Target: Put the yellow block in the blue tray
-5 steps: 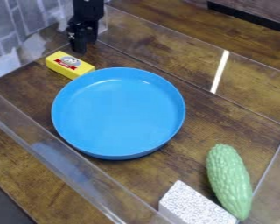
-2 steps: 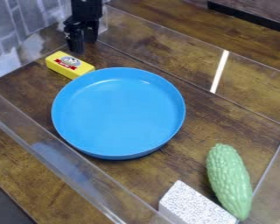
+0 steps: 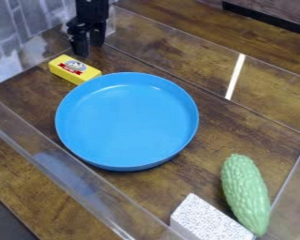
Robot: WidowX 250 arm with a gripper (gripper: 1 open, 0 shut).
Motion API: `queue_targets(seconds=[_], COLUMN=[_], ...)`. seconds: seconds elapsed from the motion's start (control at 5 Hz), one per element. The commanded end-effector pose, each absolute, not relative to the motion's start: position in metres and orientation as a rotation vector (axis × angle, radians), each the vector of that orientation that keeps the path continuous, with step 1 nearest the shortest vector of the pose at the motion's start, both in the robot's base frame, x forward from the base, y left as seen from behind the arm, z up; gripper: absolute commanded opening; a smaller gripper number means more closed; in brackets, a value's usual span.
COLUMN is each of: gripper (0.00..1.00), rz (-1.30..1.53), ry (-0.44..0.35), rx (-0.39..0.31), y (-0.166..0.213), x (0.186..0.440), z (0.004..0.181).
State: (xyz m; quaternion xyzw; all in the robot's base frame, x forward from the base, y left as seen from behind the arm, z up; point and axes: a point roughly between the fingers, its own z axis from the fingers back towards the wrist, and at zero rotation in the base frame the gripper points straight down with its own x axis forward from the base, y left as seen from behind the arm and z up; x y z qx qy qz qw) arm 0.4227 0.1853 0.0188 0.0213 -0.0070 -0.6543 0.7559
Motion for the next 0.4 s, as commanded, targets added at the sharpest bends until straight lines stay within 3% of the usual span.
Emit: queue_targets(seconds=[0.0,0.2], gripper=[1.0,1.0], rz=[-1.478,-1.454], ry=[-0.064,-0.06], rx=[0.135,0.137], y=[0.1834,0.1839], x=[0.4354,0.4319], z=[0.0304,0.0305])
